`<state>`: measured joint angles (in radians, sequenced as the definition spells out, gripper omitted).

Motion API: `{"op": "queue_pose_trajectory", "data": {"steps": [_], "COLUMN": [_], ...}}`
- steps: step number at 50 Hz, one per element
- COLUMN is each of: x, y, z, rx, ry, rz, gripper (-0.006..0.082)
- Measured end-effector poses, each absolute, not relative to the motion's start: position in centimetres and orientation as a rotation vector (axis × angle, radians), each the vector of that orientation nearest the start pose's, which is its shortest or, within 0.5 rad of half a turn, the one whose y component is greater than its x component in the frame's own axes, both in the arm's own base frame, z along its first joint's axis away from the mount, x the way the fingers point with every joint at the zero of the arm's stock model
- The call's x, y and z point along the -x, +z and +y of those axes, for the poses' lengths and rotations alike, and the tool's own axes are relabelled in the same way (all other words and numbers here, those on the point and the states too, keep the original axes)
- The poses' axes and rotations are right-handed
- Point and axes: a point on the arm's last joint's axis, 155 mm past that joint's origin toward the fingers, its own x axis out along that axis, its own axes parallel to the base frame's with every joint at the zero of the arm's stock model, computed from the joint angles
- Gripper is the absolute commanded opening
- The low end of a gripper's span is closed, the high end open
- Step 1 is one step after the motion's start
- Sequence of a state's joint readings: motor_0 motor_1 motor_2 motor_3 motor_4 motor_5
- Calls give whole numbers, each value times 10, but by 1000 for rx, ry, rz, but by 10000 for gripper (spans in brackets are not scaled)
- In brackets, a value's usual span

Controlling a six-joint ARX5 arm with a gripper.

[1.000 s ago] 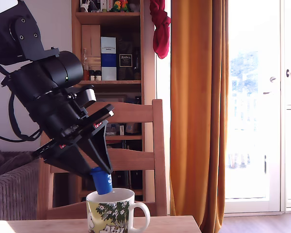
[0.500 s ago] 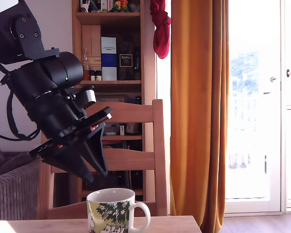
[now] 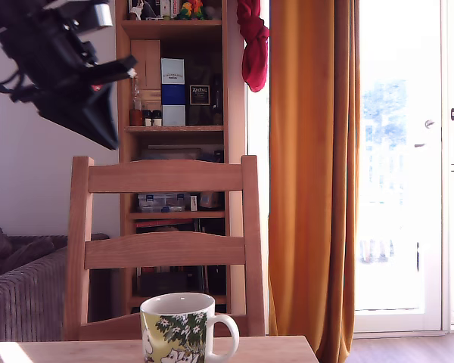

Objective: Pick the blue coffee capsule and place it inside the green coffee cup

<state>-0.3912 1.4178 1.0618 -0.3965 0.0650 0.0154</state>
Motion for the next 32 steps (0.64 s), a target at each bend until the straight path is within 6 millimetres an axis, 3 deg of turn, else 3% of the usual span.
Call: {"op": "queue_pose_trajectory", "data": {"steps": [16, 24, 32], "x": [-385, -387, -383], "y": [173, 184, 170], "z": [-90, -71, -56], "rx": [-112, -107, -102], "ry": [-267, -226, -190], "rz": [737, 680, 684], "gripper": [-19, -19, -19]}}
